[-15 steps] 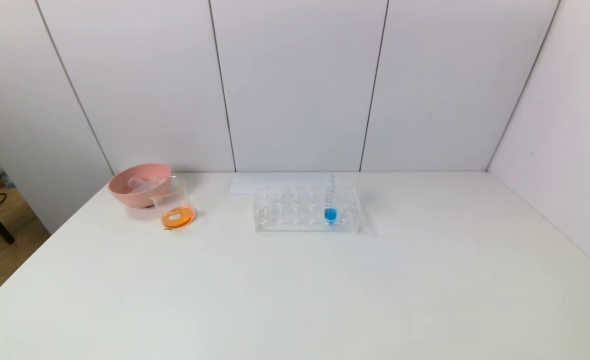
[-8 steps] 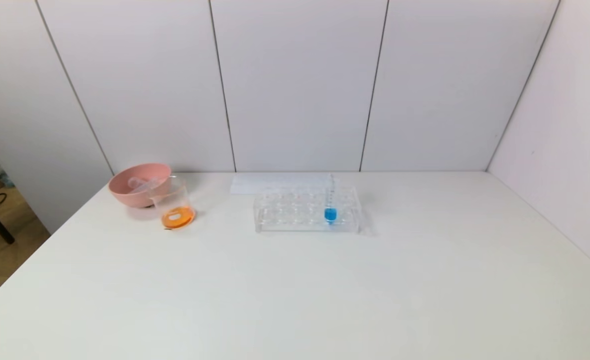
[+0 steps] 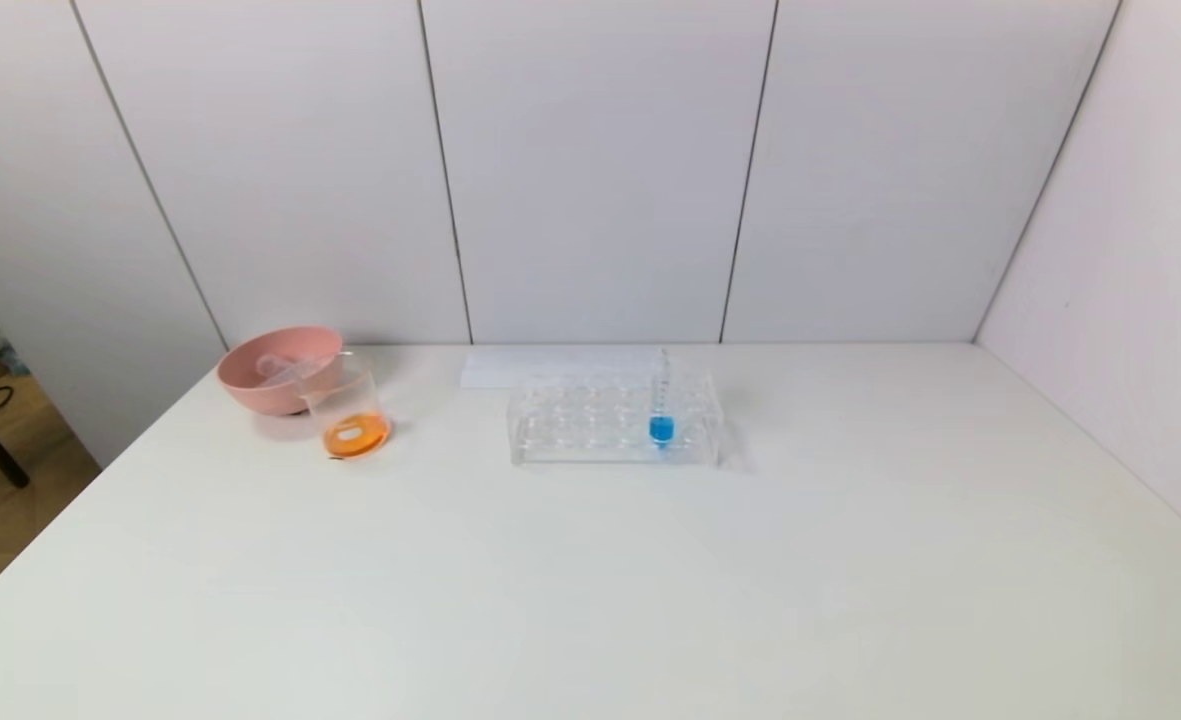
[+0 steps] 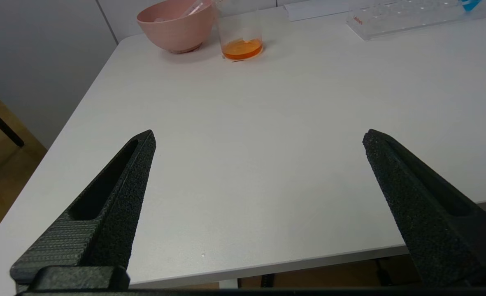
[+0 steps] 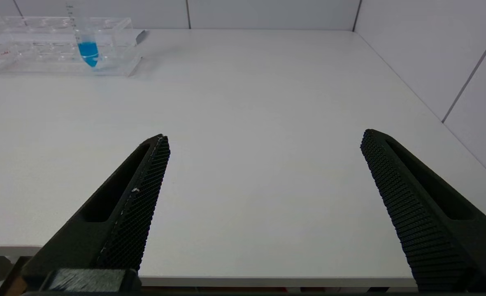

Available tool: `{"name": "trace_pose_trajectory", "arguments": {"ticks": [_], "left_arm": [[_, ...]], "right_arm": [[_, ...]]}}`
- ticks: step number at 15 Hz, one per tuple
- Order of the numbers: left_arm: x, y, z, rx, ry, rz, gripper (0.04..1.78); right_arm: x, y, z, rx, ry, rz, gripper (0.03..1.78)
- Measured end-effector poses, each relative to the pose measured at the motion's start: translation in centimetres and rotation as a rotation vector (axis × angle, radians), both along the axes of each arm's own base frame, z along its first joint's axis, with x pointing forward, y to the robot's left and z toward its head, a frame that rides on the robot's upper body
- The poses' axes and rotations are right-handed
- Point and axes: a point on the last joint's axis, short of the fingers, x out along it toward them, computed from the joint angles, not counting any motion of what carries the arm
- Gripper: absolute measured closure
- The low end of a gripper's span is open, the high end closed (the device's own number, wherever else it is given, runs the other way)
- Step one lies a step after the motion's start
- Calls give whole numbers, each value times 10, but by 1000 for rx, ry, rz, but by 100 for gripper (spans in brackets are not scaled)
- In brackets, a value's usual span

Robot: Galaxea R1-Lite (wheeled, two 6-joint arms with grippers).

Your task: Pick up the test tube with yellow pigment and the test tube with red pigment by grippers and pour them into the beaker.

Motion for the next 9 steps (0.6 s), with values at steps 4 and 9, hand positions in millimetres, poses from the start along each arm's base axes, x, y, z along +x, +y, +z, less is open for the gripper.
{"name": "trace_pose_trajectory", "arguments": {"ticks": [4, 9], "left_arm": [[0, 0, 0, -1, 0, 1, 6], [0, 0, 0, -1, 0, 0, 6]], "right_arm": [[0, 0, 0, 0, 0, 0, 11], [0, 0, 0, 1, 0, 0, 11]]}}
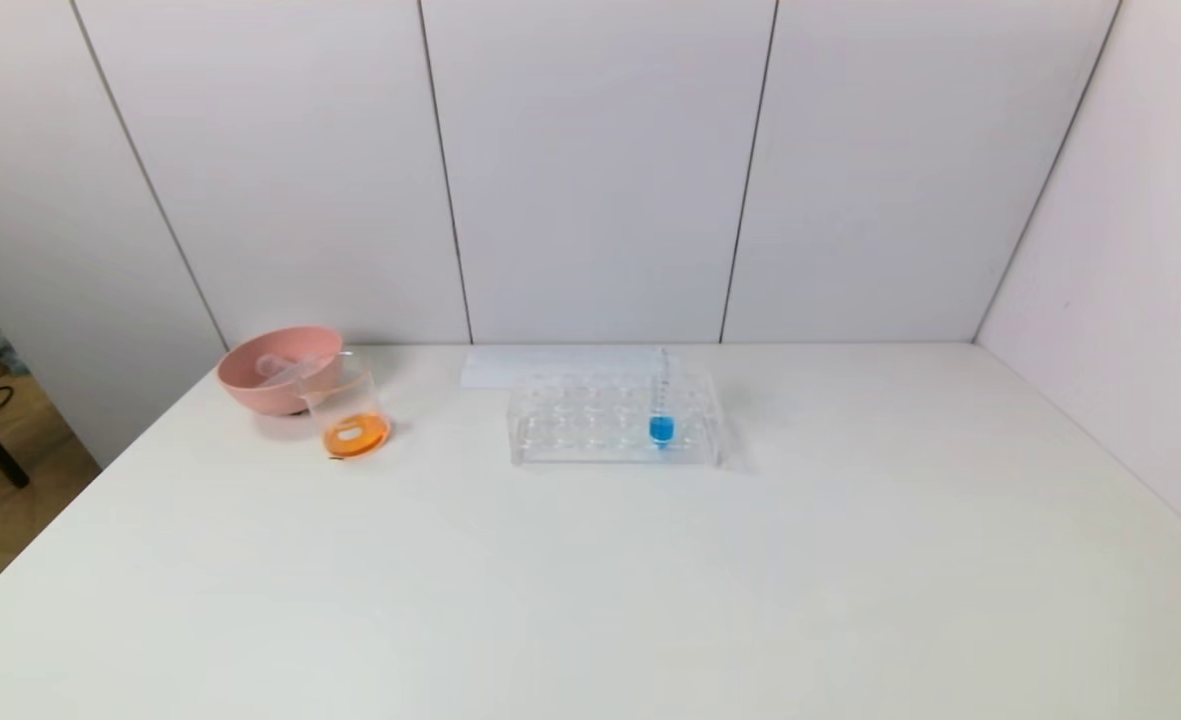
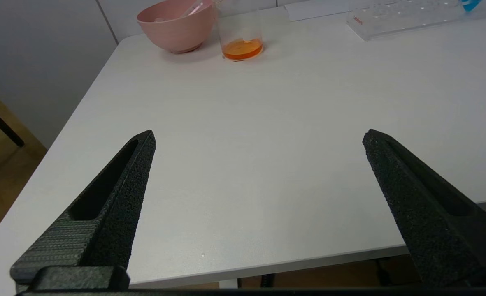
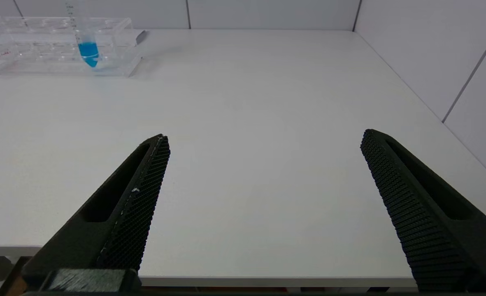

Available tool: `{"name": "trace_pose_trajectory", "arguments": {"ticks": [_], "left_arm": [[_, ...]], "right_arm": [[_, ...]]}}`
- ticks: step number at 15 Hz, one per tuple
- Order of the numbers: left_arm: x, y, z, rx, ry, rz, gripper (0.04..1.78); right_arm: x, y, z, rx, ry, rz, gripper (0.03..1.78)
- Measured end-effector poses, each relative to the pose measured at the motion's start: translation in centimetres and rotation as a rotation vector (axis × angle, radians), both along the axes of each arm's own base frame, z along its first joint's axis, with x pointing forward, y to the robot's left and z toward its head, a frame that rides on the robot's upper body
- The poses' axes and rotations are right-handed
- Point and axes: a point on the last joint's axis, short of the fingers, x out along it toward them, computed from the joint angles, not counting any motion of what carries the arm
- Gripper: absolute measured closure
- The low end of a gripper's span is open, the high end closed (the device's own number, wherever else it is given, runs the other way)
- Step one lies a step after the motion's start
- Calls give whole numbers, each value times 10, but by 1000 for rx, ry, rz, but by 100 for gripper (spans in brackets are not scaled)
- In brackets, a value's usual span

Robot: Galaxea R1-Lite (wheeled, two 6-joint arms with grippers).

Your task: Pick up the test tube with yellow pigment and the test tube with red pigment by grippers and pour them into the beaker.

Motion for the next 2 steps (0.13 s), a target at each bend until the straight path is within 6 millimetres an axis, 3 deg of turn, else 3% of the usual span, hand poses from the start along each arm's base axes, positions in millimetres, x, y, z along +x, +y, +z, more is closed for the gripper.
{"name": "trace_pose_trajectory", "arguments": {"ticks": [2], "left_arm": [[0, 0, 0, 0, 0, 0, 6]], "right_arm": [[0, 0, 0, 0, 0, -1, 11]]}}
